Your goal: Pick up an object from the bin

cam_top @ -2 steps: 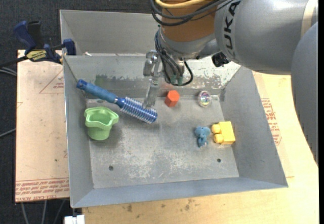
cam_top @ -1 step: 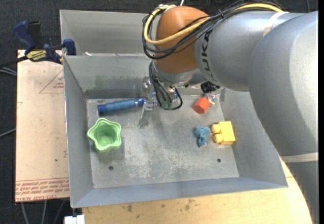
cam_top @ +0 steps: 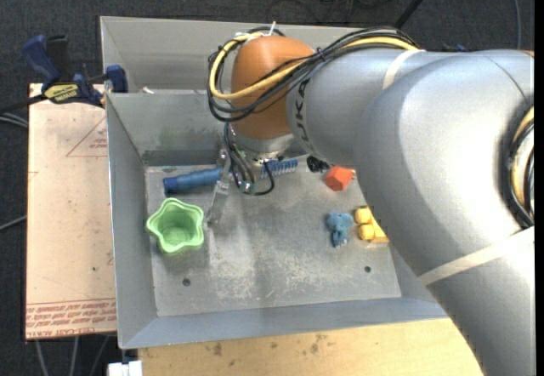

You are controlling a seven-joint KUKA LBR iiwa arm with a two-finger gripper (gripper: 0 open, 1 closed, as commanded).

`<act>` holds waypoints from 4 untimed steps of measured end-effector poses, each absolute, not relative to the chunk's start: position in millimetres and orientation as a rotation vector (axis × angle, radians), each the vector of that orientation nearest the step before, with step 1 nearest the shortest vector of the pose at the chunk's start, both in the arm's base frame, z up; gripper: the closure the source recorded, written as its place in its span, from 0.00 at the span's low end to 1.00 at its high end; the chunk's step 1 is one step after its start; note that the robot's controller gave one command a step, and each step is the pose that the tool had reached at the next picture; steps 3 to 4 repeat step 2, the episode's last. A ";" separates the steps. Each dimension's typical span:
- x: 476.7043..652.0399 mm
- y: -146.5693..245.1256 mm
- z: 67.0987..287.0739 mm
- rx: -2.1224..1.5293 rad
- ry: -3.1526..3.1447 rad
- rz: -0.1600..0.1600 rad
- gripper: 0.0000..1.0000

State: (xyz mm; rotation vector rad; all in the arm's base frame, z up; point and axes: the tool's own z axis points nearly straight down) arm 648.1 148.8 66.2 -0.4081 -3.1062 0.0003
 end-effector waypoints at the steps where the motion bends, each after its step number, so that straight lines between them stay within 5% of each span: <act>1: 650.4 148.2 71.1 -0.411 -3.116 -0.003 1.00; 2: 641.6 128.2 243.3 -0.428 -3.121 -0.006 1.00; 4: 641.6 128.2 243.3 -0.428 -3.121 -0.006 1.00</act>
Offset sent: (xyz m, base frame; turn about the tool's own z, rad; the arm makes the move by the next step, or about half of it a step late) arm 0.0000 0.0000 0.0000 0.0000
